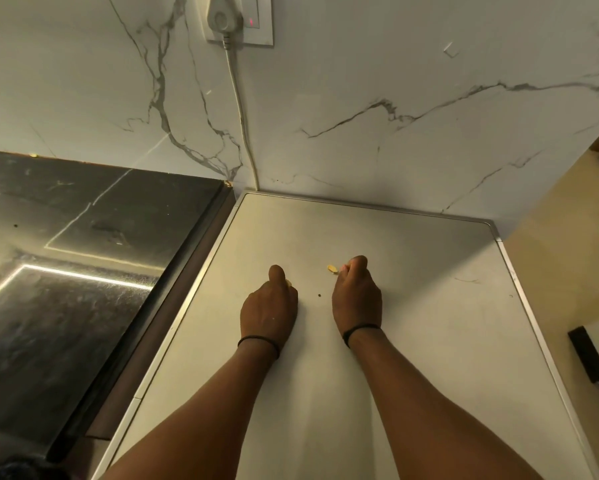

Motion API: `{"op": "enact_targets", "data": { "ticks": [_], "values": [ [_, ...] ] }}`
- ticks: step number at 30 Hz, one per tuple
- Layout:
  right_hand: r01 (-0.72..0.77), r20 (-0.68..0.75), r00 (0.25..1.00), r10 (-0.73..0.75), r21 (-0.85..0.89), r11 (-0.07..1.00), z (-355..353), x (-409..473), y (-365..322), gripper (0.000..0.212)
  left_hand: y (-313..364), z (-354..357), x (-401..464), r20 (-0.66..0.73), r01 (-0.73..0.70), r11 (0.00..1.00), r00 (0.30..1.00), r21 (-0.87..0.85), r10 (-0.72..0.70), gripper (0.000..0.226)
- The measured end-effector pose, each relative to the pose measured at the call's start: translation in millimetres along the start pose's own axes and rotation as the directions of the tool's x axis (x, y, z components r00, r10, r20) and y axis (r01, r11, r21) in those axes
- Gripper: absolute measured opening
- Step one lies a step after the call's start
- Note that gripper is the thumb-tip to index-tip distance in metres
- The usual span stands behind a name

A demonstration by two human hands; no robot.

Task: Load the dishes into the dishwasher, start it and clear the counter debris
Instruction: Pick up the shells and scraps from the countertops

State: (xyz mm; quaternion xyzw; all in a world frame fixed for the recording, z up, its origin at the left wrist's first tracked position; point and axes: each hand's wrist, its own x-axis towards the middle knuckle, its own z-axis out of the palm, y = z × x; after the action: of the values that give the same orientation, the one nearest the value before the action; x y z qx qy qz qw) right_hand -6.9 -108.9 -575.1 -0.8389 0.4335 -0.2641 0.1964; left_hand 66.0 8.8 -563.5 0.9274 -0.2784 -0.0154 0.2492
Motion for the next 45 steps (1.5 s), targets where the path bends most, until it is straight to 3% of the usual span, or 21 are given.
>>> {"op": "enact_targets", "data": {
  "ticks": [7, 11, 15, 19, 25, 29, 33, 36, 45],
  "values": [
    [0.217, 0.174, 0.970, -0.172, -0.292, 0.932, 4, 10, -3, 0.021, 2, 2, 2, 0.032, 0.067, 0.998, 0.997, -0.016, -0.067, 0.009],
    [0.261, 0.241, 0.953, -0.181, -0.361, 0.895, 8, 6, -9, 0.028, 0, 3, 2, 0.058, 0.004, 0.996, 0.998, 0.084, -0.009, 0.030],
    [0.228, 0.204, 0.965, -0.167, -0.327, 0.917, 8, 5, -9, 0.020, -1, 4, 3, 0.068, -0.024, 0.988, 0.998, 0.150, 0.014, 0.024],
    [0.275, 0.117, 0.960, -0.256, -0.195, 0.941, 9, -5, 2, 0.012, -1, 3, 4, 0.067, -0.037, 0.980, 0.997, 0.197, 0.024, 0.031],
    [0.312, 0.055, 0.949, -0.312, 0.009, 0.950, 5, -13, 9, 0.022, -2, 5, 9, 0.076, -0.024, 0.968, 0.997, 0.251, 0.005, 0.048],
    [0.306, 0.050, 0.951, -0.306, 0.008, 0.952, 2, -19, 14, 0.029, 0, 7, 8, 0.054, -0.003, 0.977, 0.998, 0.211, -0.008, 0.052],
    [0.188, 0.059, 0.979, -0.197, 0.124, 0.974, -5, -20, 12, 0.021, -5, 3, 3, -0.048, 0.030, 0.999, 0.998, 0.013, -0.029, 0.046],
    [0.239, 0.069, 0.967, -0.246, 0.091, 0.967, -4, -21, 13, 0.012, -6, 1, 4, -0.074, 0.056, 0.997, 0.995, -0.048, -0.059, 0.043],
    [0.358, 0.149, 0.921, -0.361, 0.047, 0.933, -4, -24, 13, 0.016, -7, 4, 8, -0.003, 0.006, 0.995, 1.000, 0.101, -0.006, 0.037]
  ]
}}
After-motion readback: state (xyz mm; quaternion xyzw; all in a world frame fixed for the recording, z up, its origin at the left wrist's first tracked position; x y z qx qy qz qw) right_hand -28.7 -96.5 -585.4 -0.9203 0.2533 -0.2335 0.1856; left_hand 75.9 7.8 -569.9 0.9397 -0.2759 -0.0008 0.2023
